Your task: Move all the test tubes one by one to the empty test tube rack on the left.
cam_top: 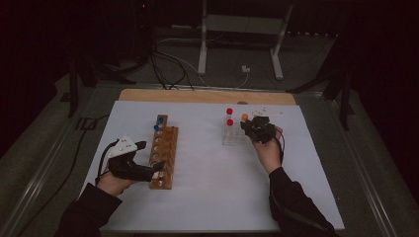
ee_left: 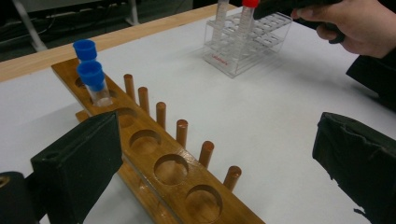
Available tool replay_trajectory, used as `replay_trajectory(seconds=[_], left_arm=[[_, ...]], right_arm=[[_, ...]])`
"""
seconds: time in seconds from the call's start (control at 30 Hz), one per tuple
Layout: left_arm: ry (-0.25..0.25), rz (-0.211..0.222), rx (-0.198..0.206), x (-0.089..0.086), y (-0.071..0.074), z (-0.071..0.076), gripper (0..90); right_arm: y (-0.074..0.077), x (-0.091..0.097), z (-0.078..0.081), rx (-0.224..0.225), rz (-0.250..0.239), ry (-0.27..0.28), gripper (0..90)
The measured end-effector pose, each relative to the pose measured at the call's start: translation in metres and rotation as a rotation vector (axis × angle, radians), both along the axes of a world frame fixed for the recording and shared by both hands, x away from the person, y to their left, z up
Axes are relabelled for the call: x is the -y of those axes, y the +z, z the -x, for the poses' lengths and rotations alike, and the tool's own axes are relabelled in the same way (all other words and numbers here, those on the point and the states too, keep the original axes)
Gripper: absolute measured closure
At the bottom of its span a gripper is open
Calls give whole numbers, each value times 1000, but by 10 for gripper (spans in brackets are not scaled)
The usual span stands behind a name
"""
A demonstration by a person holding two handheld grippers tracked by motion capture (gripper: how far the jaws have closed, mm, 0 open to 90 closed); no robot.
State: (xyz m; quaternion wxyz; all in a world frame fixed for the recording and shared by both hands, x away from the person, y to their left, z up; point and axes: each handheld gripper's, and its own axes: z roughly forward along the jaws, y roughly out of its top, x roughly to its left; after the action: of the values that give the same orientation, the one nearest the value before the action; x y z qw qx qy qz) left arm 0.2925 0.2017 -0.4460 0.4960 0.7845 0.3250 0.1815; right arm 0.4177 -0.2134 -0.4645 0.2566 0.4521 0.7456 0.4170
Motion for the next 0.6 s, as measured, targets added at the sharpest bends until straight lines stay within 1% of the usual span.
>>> replay_trajectory(seconds=[0.1,0.23,0.27,0.33,0.37,0.5,0.6], left_arm=[[-4,4,-1,0,1,0,23],[-1,0,2,2,3,1,24],[-9,4,0,2,4,1,23],[-8,0,5,2,5,2,23],[-13,6,2,3,6,2,24],[-16,4,9,5,9,3,24],[-26,16,3,7,11,4,24]], right_arm=[[10,2,4,35,-5,0,752],[26,7,11,73,-25,3,752],[29,8,13,82,-26,4,751],[37,9,17,100,-17,4,752],[40,9,19,110,-16,3,752],[52,12,27,137,-17,14,751],[58,13,34,146,-20,28,751]])
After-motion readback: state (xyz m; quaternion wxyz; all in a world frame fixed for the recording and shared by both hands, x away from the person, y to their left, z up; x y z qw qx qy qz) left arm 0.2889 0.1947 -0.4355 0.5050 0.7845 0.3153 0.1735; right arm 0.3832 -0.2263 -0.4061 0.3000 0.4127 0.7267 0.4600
